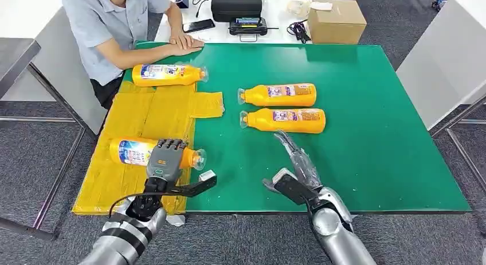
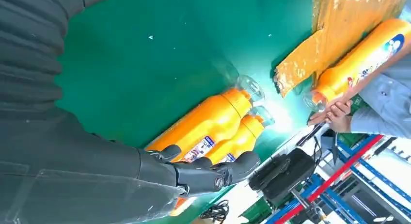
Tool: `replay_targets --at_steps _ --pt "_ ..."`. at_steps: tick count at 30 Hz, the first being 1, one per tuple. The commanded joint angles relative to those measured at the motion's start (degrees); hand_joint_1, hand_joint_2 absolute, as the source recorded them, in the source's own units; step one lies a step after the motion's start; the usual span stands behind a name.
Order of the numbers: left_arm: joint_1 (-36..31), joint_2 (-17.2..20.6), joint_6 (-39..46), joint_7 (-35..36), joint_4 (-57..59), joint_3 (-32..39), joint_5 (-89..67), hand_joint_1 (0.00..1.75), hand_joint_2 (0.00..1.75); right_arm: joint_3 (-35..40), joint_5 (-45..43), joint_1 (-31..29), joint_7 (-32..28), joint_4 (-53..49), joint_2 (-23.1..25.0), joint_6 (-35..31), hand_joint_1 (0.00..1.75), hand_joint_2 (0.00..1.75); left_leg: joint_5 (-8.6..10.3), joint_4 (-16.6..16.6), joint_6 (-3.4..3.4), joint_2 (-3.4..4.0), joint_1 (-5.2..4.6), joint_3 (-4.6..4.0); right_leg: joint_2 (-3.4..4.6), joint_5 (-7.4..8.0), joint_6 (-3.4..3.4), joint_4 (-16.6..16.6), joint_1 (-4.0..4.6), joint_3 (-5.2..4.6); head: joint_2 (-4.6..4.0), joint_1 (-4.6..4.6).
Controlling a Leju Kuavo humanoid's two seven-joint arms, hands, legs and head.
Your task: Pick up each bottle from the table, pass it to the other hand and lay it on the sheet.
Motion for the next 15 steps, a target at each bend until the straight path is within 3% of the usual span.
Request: replay_targets --at_steps 1,3,9,10,11,12,15 --pt "-7.4 1.3 -2.9 -0.9 13.7 -3.7 0.7 1.75 1.75 -1.7 -0.4 -2.7 -0.5 4.9 1.3 0.9 0.00 1.75 -0.08 0.0 -0.15 0.11 0.10 0.27 0.07 -0.05 -0.18 0.0 0.11 0.25 0.00 0.02" --pt "-7.3 0.4 -1.8 -2.1 14.2 -2.7 1.8 1.66 1.75 -2.0 -0.4 -2.6 -0.6 4.8 1.5 1.0 0.00 1.75 -0.09 0.0 -0.13 0.16 0.09 0.24 0.11 -0.04 -0.16 0.0 0.10 0.21 0.00 0.00" --pt "-7.2 0.3 -1.9 -2.1 14.2 -2.8 1.8 1.66 1.75 -2.0 -0.4 -2.5 -0.6 4.8 1.5 1.0 0.00 1.75 -0.12 0.0 -0.14 0.11 0.09 0.29 0.06 -0.09 -0.17 0.0 0.09 0.28 0.00 0.02" --pt "-7.1 0.1 -1.6 -2.3 14.1 -2.3 2.4 0.75 1.75 -2.0 -0.4 -2.5 -0.6 4.8 1.5 1.0 0.00 1.75 -0.08 0.0 -0.12 0.12 0.07 0.26 0.08 -0.05 -0.14 0.0 0.08 0.22 0.00 0.00" --pt "-7.1 -0.4 -2.5 -2.8 14.4 -2.0 3.1 0.16 1.75 -2.1 -0.4 -2.4 -0.6 4.7 1.5 1.1 0.00 1.75 -0.04 0.0 -0.08 0.09 0.04 0.18 0.06 -0.02 -0.10 0.0 0.05 0.16 0.00 0.02" --pt "-7.1 -0.7 -2.9 -3.6 14.4 -1.7 3.8 0.00 1.75 -2.1 -0.4 -2.4 -0.6 4.7 1.5 1.1 0.00 1.75 -0.10 0.0 -0.14 0.13 0.09 0.34 0.08 -0.07 -0.18 0.0 0.10 0.31 0.00 0.02" --pt "-7.5 -1.5 -4.9 -5.1 15.1 -1.3 5.7 0.00 1.75 -2.1 -0.4 -2.2 -0.6 4.5 1.5 1.4 0.00 1.75 -0.09 0.0 -0.12 0.09 0.07 0.29 0.04 -0.06 -0.15 0.0 0.08 0.28 0.00 0.00"
